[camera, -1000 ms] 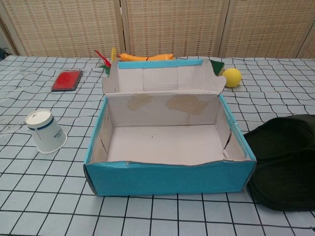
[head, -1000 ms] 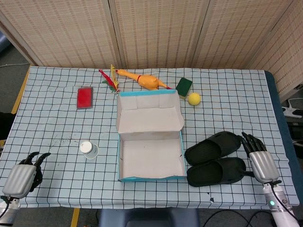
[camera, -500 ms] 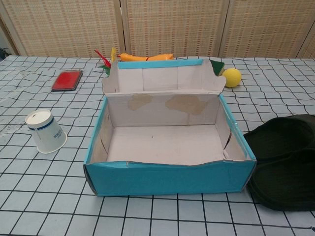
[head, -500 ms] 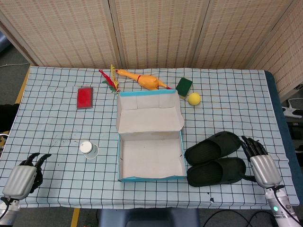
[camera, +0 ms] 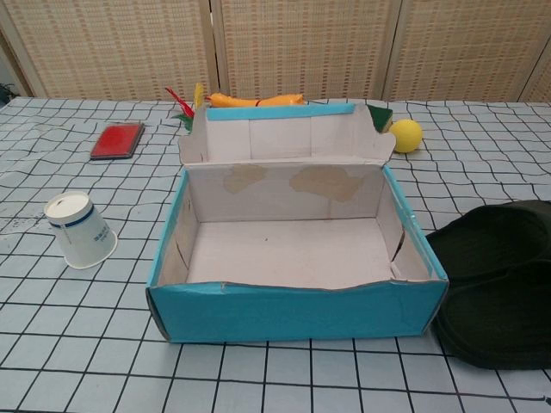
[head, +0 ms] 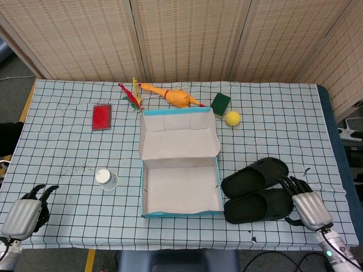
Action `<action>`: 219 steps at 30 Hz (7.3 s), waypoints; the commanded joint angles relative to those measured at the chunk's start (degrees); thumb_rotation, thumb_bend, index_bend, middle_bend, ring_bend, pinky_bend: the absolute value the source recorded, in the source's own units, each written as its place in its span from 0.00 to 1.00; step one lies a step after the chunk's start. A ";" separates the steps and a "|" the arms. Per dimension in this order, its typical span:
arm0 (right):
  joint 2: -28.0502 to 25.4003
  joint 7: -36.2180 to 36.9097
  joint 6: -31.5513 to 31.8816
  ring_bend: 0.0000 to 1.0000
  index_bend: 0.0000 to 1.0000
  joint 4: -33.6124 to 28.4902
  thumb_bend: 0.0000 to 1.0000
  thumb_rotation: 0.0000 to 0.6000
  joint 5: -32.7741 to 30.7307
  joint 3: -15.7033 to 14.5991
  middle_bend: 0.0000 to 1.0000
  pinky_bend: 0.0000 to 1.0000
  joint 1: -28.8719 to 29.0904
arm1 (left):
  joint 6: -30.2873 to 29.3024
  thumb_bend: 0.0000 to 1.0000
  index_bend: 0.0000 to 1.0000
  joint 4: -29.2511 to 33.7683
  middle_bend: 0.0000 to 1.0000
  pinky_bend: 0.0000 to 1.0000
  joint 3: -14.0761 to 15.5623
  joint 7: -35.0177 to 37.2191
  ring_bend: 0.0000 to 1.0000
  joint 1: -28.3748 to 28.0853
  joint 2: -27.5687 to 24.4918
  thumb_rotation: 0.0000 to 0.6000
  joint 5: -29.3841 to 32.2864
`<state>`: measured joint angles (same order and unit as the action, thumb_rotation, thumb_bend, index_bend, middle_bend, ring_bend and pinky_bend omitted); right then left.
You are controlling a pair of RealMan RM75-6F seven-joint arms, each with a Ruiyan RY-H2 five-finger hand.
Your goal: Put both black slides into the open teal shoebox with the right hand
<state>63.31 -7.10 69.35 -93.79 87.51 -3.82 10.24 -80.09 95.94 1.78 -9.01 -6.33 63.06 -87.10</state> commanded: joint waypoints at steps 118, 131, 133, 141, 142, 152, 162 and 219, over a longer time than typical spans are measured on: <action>10.43 -43.11 -6.71 0.44 0.71 -29.16 0.05 1.00 -30.10 12.12 0.56 0.53 21.98 | -2.39 0.37 0.17 1.47 0.04 0.41 -0.77 2.02 0.15 1.09 -1.92 1.00 -0.09; 20.70 -46.61 -2.22 0.44 0.71 -23.23 0.05 1.00 -42.34 14.73 0.56 0.53 30.01 | -1.89 0.37 0.18 1.28 0.04 0.41 -0.77 2.40 0.15 0.98 -2.00 1.00 0.00; 20.97 -47.10 -1.37 0.44 0.71 -23.75 0.05 1.00 -42.82 14.66 0.56 0.53 30.59 | -1.86 0.37 0.18 1.26 0.04 0.41 -0.78 2.40 0.15 0.98 -2.00 1.00 0.05; 23.18 -47.55 1.30 0.44 0.71 -22.89 0.05 1.00 -45.09 14.94 0.56 0.53 32.91 | -1.59 0.37 0.18 1.29 0.04 0.41 -0.72 2.24 0.15 0.89 -1.97 1.00 -0.01; 23.45 -47.37 1.44 0.44 0.71 -22.55 0.05 1.00 -45.40 15.19 0.56 0.53 33.20 | -1.52 0.37 0.18 1.28 0.04 0.41 -0.74 2.25 0.15 0.87 -1.97 1.00 0.07; 26.02 -44.48 4.01 0.44 0.71 -20.51 0.05 1.00 -49.42 18.63 0.56 0.52 35.62 | -0.80 0.37 0.18 1.20 0.04 0.41 -0.82 2.23 0.15 0.66 -1.96 1.00 0.68; 27.91 -43.54 6.24 0.44 0.71 -19.66 0.05 1.00 -52.25 19.78 0.56 0.52 37.45 | -0.62 0.37 0.18 1.45 0.04 0.41 -0.84 2.11 0.15 0.61 -2.04 1.00 0.87; 26.67 -23.75 -12.43 0.00 0.00 -9.25 0.05 1.00 -42.95 14.98 0.00 0.11 36.34 | 1.23 0.37 0.19 1.84 0.06 0.41 -0.82 2.10 0.15 0.12 -2.45 1.00 2.53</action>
<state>91.51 -32.21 56.72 -101.27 42.79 11.17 47.21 -78.86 97.78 0.95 -6.91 -6.21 60.60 -84.57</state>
